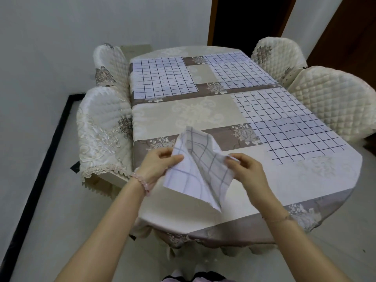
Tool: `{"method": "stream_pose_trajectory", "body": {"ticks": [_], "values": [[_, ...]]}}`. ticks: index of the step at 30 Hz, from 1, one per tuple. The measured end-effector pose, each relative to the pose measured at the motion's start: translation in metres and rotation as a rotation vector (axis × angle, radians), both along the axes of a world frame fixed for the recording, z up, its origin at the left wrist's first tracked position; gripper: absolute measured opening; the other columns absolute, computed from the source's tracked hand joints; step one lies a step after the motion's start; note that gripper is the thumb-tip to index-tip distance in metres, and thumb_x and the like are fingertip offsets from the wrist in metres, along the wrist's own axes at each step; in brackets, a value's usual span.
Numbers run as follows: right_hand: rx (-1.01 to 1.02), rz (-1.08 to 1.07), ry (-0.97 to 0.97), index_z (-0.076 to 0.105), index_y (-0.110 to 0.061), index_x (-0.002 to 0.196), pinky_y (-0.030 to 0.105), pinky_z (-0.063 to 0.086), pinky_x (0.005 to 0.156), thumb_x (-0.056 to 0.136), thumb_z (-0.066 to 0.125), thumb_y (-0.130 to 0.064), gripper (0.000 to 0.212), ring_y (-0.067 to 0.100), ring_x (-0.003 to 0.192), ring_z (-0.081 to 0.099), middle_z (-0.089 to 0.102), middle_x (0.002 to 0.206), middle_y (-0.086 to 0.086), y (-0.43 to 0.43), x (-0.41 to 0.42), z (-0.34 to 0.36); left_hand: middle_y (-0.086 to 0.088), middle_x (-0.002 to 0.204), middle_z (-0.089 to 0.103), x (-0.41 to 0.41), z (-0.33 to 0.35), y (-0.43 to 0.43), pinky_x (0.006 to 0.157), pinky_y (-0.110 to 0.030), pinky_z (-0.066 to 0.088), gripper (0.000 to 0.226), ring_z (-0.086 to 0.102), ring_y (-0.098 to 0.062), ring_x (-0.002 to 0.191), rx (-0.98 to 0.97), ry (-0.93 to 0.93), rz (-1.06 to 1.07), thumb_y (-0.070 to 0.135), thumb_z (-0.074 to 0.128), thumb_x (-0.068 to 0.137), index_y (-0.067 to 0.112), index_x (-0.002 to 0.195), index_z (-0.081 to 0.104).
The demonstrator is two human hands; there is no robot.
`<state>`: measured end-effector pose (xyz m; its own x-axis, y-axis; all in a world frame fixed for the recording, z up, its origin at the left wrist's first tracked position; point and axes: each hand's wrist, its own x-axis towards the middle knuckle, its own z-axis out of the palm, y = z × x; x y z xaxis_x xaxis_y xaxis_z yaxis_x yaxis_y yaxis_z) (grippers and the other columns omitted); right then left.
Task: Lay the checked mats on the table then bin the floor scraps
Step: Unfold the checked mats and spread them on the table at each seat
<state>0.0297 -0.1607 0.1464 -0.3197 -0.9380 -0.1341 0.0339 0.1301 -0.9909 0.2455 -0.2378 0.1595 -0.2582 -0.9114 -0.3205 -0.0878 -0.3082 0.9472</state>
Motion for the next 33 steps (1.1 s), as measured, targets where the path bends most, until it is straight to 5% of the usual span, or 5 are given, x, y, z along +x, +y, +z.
{"method": "stream_pose_trajectory", "body": {"ticks": [4, 11, 18, 26, 33], "values": [[0.084, 0.022, -0.011, 0.07, -0.015, 0.086, 0.029, 0.046, 0.068, 0.087, 0.063, -0.022, 0.011, 0.017, 0.074, 0.056, 0.062, 0.076, 0.001, -0.018, -0.036, 0.004, 0.001, 0.079, 0.07, 0.038, 0.011, -0.026, 0.067, -0.024, 0.051, 0.004, 0.063, -0.012, 0.072, -0.077, -0.146, -0.024, 0.016, 0.066, 0.083, 0.014, 0.085, 0.07], [0.12, 0.039, 0.096, 0.069, -0.01, 0.084, 0.02, 0.048, 0.062, 0.092, 0.058, -0.02, 0.017, 0.012, 0.068, 0.061, 0.067, 0.073, 0.002, -0.057, -0.063, -0.008, 0.007, 0.079, 0.063, 0.057, 0.004, -0.075, 0.06, 0.001, 0.04, 0.01, 0.054, -0.002, 0.075, -0.301, -0.484, -0.017, 0.014, 0.072, 0.079, 0.015, 0.087, 0.066], [0.25, 0.035, 0.185, 0.061, -0.007, 0.071, 0.022, 0.038, 0.058, 0.09, 0.061, -0.016, 0.021, 0.016, 0.071, 0.046, 0.052, 0.072, 0.008, -0.074, -0.068, -0.063, -0.01, 0.112, 0.063, 0.045, -0.055, -0.075, 0.083, -0.034, 0.046, 0.03, 0.057, -0.029, 0.106, -0.594, -1.099, -0.03, 0.015, 0.064, 0.083, 0.01, 0.112, 0.063], [0.427, -0.002, 0.088, 0.062, 0.006, 0.102, 0.025, 0.03, 0.058, 0.084, 0.061, -0.05, 0.058, 0.017, 0.064, 0.04, 0.048, 0.069, 0.003, -0.056, -0.074, -0.079, -0.001, 0.112, 0.07, 0.014, -0.133, 0.016, 0.08, -0.032, 0.055, 0.049, 0.069, -0.02, 0.099, -0.666, -1.074, -0.705, 0.045, 0.04, 0.079, 0.019, 0.109, 0.069], [0.561, 0.136, 0.086, 0.067, -0.003, 0.107, 0.042, 0.057, 0.079, 0.083, 0.064, -0.008, 0.024, 0.034, 0.094, 0.068, 0.071, 0.102, 0.021, 0.015, -0.074, -0.074, -0.001, 0.121, 0.066, 0.015, -0.14, 0.026, 0.084, -0.041, 0.055, 0.051, 0.066, -0.023, 0.107, -0.679, -1.218, -0.675, 0.046, 0.034, 0.084, 0.021, 0.113, 0.067]]}}
